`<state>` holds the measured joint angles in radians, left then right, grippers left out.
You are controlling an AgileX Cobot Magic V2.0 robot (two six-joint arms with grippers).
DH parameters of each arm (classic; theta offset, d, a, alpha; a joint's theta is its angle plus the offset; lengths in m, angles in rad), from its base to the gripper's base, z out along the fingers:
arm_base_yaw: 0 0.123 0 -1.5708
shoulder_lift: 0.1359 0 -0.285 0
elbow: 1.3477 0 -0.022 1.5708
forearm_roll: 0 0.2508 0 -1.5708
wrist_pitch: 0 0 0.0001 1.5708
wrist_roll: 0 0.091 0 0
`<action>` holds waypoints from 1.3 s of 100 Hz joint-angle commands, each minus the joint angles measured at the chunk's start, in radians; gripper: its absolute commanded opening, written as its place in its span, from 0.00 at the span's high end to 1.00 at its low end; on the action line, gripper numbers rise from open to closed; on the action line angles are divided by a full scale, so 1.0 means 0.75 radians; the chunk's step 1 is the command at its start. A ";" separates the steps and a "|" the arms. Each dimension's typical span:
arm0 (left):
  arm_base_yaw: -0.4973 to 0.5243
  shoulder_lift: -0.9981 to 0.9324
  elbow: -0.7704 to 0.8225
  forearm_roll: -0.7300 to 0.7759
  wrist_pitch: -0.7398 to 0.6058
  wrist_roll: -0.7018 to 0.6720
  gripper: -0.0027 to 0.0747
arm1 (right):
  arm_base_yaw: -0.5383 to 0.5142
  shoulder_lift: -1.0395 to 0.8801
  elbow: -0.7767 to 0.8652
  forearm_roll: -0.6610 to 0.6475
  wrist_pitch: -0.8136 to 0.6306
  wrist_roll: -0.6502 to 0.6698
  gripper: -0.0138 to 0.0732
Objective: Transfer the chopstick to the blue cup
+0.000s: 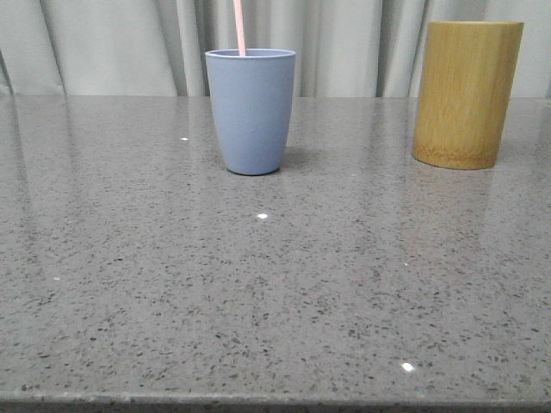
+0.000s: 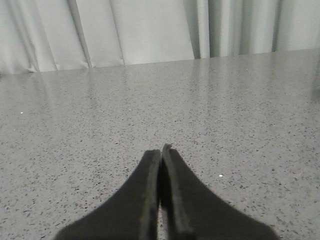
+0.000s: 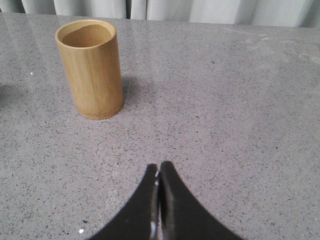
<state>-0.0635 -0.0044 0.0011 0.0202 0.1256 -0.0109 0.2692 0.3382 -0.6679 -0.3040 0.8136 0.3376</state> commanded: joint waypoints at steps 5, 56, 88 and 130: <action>0.005 -0.047 0.012 0.002 -0.121 -0.006 0.99 | -0.005 0.013 -0.029 -0.025 -0.086 -0.011 0.92; 0.005 -0.047 0.012 0.002 -0.121 -0.006 0.99 | -0.005 0.011 -0.024 -0.025 -0.083 -0.012 0.92; 0.005 -0.047 0.012 0.002 -0.121 -0.006 0.99 | -0.049 -0.122 0.163 -0.053 -0.226 -0.026 0.92; 0.005 -0.045 0.012 0.002 -0.121 -0.006 0.99 | -0.331 -0.491 0.554 0.311 -0.566 -0.296 0.92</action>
<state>-0.0635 -0.0044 0.0011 0.0202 0.1210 -0.0109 0.0566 -0.0062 -0.2597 -0.1377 0.5064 0.1978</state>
